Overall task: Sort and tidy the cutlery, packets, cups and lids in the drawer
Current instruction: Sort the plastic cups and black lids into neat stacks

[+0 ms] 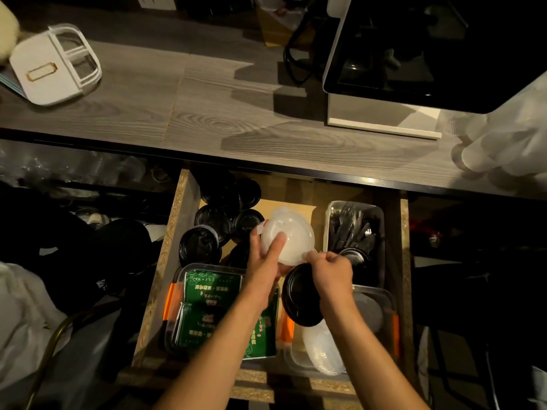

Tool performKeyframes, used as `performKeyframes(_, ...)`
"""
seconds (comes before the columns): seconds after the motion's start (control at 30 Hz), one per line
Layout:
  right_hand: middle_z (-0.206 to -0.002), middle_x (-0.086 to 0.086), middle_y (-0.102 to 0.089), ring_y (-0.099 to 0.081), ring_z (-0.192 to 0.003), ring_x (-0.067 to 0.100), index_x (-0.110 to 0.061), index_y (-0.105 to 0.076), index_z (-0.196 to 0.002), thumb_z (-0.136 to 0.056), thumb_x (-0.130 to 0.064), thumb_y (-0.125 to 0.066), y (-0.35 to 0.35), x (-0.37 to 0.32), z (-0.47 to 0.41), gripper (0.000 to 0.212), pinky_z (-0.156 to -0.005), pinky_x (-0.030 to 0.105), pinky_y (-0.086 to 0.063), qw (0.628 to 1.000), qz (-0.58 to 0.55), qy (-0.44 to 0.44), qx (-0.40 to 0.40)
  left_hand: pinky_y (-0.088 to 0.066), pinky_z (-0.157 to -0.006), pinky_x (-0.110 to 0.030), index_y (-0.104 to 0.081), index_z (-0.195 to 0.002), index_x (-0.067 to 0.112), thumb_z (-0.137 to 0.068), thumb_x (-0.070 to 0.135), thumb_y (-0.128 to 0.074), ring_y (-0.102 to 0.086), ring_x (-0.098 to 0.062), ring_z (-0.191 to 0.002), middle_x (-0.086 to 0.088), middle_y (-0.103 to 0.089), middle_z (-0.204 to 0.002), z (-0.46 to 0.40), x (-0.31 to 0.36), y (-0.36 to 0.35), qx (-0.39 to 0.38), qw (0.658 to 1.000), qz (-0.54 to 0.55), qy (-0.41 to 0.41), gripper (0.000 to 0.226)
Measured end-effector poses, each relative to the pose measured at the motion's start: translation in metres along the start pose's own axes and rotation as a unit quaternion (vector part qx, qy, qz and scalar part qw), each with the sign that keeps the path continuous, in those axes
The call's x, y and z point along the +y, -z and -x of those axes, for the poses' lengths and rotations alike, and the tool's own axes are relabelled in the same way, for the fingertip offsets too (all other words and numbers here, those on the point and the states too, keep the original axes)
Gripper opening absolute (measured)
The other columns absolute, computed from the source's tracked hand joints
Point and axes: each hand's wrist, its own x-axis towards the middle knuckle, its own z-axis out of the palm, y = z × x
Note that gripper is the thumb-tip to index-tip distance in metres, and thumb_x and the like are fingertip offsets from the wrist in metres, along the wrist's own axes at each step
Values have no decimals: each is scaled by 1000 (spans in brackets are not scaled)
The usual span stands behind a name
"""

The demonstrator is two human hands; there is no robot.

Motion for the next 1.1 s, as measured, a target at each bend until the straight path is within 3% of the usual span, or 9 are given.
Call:
performKeyframes(0.07,-66,7,-59,-57,-61,18,-8,-60,-69,-84,-11,-67,-2,7,0,17,-59,28,-44,999,29,15,-17,-57,-62,-23,-43,-133,39,-97,23,-60,-59,-25,-114,-1,-51,-132,-4,-1,0,1,1000,-5,-17,43)
performKeyframes(0.17,-60,1,-58,-55,-57,15,-12,-58,-64,-84,-21,-71,4,10,-6,26,-57,27,-43,989,122,74,-40,-60,-67,-31,-47,-132,35,-99,16,-56,-59,-21,-111,0,-53,-130,-7,0,3,4,1000,15,-8,40)
performKeyframes(0.27,-73,-5,-63,-61,-68,11,-22,-62,-90,-83,-43,-71,14,5,-10,24,-61,25,-43,966,195,172,-7,-61,-80,-46,-51,-126,36,-98,13,-57,-60,-24,-113,0,-56,-128,-9,-1,8,-6,999,35,2,37)
performKeyframes(0.4,-98,-8,-69,-65,-93,10,-32,-64,-121,-93,-51,-55,18,-2,-23,35,-81,32,-53,941,232,224,-105,-58,-87,-55,-55,-119,41,-96,15,-61,-62,-26,-111,-3,-58,-127,-8,0,10,-33,999,1,21,35)
performKeyframes(0.57,-108,2,-69,-64,-99,19,-23,-61,-129,-102,-46,-38,17,3,-32,42,-87,42,-53,916,299,224,-146,-61,-68,-42,-52,-128,32,-95,14,-63,-62,-28,-109,-7,-56,-129,-10,-1,12,-35,998,-21,38,40)
performKeyframes(0.67,-115,2,-67,-62,-107,20,-21,-58,-132,-103,-46,-36,14,7,-33,44,-94,41,-51,929,265,182,-182,-59,-67,-38,-51,-129,32,-93,17,-65,-62,-27,-108,-7,-56,-128,-10,-2,10,-35,998,-16,47,41)
performKeyframes(0.83,-103,4,-72,-68,-98,20,-15,-68,-111,-101,-42,-45,16,10,-40,36,-96,46,-51,945,201,136,-219,-61,-73,-52,-58,-119,36,-92,29,-68,-61,-29,-111,-4,-55,-129,-11,0,9,-20,998,-36,54,29)
performKeyframes(1.0,-101,-3,-73,-68,-97,12,-16,-71,-109,-98,-38,-56,24,3,-43,29,-89,31,-53,934,228,161,-223,-61,-63,-45,-60,-115,35,-94,28,-66,-60,-28,-109,-4,-55,-126,-10,4,14,-31,996,-58,55,24)
performKeyframes(1.1,-99,-14,-66,-62,-91,0,-29,-62,-114,-89,-37,-68,25,-2,-43,27,-78,19,-51,927,240,255,-133,-60,-61,-42,-60,-116,35,-93,29,-67,-61,-28,-108,-5,-56,-125,-10,6,18,-45,996,-64,53,25)
